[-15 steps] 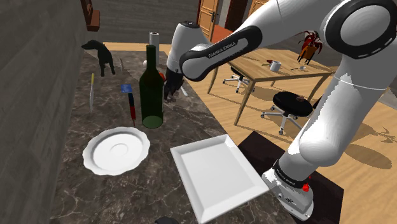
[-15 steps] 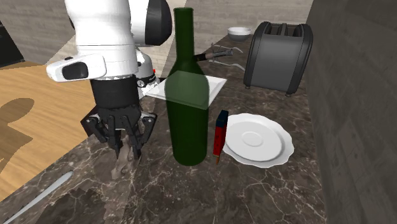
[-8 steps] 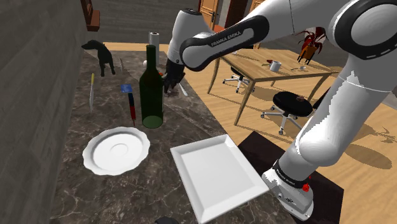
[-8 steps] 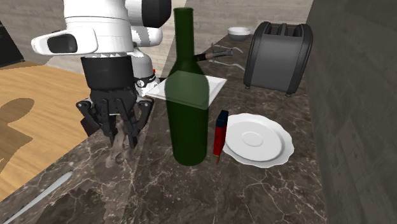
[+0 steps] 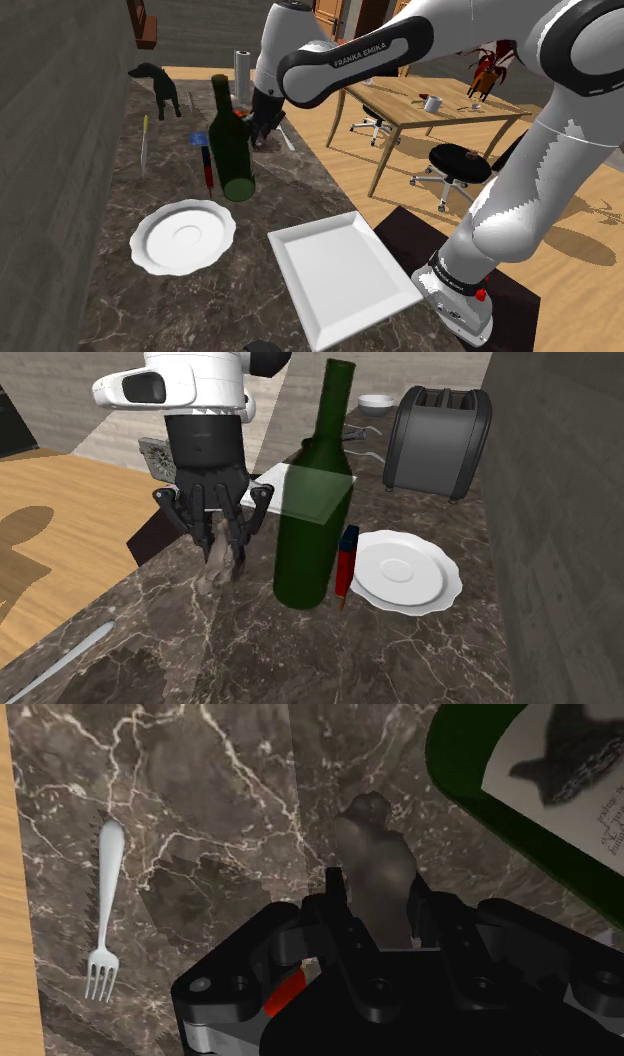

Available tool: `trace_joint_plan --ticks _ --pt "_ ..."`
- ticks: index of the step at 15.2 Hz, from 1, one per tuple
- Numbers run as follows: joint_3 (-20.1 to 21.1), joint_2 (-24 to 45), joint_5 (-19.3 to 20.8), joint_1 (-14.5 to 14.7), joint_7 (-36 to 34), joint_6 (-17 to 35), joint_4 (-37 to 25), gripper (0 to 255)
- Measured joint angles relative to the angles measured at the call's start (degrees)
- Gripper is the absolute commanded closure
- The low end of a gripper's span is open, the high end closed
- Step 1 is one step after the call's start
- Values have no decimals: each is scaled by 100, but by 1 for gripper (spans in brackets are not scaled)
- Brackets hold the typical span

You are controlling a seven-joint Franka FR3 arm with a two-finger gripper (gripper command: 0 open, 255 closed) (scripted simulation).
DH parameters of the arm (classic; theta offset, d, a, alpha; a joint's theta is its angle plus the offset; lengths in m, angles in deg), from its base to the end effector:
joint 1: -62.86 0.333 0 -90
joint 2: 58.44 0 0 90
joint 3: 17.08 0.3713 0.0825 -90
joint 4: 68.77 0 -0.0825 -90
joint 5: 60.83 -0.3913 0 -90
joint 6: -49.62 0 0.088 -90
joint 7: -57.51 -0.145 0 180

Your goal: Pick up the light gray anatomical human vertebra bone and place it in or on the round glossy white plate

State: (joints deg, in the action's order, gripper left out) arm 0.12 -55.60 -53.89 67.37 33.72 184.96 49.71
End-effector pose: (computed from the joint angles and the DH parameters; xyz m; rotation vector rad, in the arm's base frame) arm 0.5584 0.2152 0.4490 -3.0939 -0.0575 -0.4031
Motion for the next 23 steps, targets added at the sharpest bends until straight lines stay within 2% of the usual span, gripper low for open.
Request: trace_joint_plan --ticks 5,13,22,23 --pt "276 66 251 347 -764 -98 -85 255" --pt "691 387 813 998 -2135 -322 -595 255" --pt "996 1325 1482 1872 -3441 -902 -1575 255" --pt "997 1327 1482 1873 -3442 -902 -1574 0"
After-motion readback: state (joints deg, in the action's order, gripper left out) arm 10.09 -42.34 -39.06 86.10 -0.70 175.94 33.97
